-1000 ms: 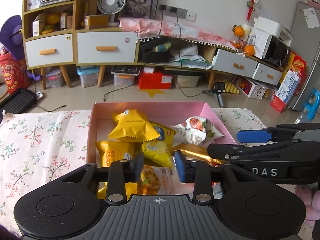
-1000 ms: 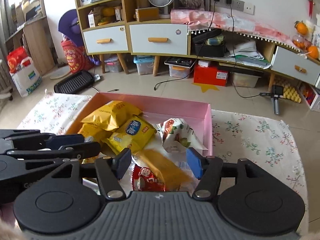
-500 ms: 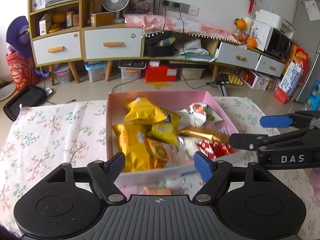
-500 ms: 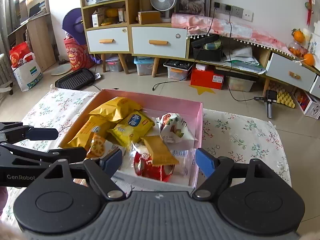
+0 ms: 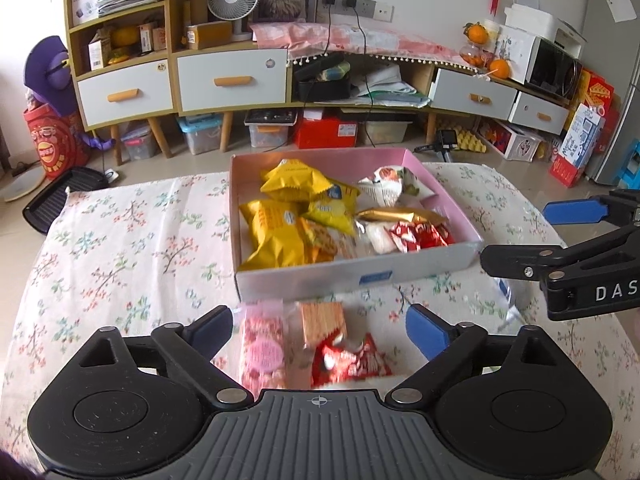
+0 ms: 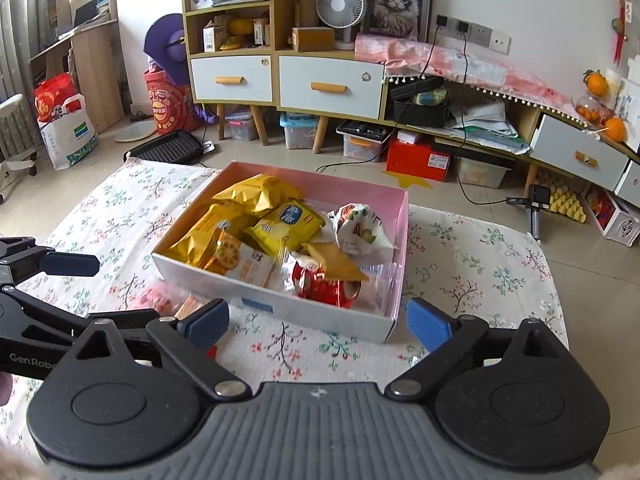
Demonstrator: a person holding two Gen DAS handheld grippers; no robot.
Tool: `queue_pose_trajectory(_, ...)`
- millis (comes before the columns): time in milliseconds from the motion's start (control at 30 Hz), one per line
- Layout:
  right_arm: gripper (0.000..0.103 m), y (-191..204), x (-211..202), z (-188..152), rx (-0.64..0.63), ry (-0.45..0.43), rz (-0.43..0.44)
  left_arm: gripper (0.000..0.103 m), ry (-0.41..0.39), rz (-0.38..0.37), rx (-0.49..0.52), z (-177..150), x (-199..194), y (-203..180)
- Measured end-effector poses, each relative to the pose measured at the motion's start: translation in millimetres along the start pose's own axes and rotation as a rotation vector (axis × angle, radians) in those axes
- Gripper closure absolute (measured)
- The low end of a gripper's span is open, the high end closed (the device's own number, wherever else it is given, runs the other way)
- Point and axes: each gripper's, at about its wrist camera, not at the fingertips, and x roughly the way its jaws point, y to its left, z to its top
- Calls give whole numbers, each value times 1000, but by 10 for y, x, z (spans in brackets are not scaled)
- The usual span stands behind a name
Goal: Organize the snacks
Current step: 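Raise both tools from the box and move over the remaining snacks, then grasp white printed packet with left tool while right tool grasps cream-yellow packet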
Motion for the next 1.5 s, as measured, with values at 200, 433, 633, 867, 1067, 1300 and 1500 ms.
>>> queue_pose_trajectory(200, 0, -15, -63, -199, -9, -16, -16, 4, -14, 10, 0, -185, -24, 40)
queue_pose_trajectory(433, 1, -66, 54, -565, -102, 69, -21, 4, -14, -1, 46, -454, 18, -7)
queue_pose_trajectory(633, 1, -78, 22, -785, -188, 112, -1, 4, 7, -48, 94, -680, 25, -174)
queue_pose_trajectory(867, 1, -124, 87, -925, -239, 182, 26, 4, 42, -79, 78, -888, 105, -315)
queue_pose_trajectory(1067, 1, -253, 129, -1003, -312, 188, -17, 4, 76, -67, 19, -940, 221, -288)
queue_pose_trajectory(1300, 0, -301, 258, -955, -285, 172, -20, 6, 62, -58, 10, -901, 280, -299)
queue_pose_trajectory(1500, 1, -233, 336, -885, -290, 136, -8, 7, 54, -57, 5, -854, 327, -302)
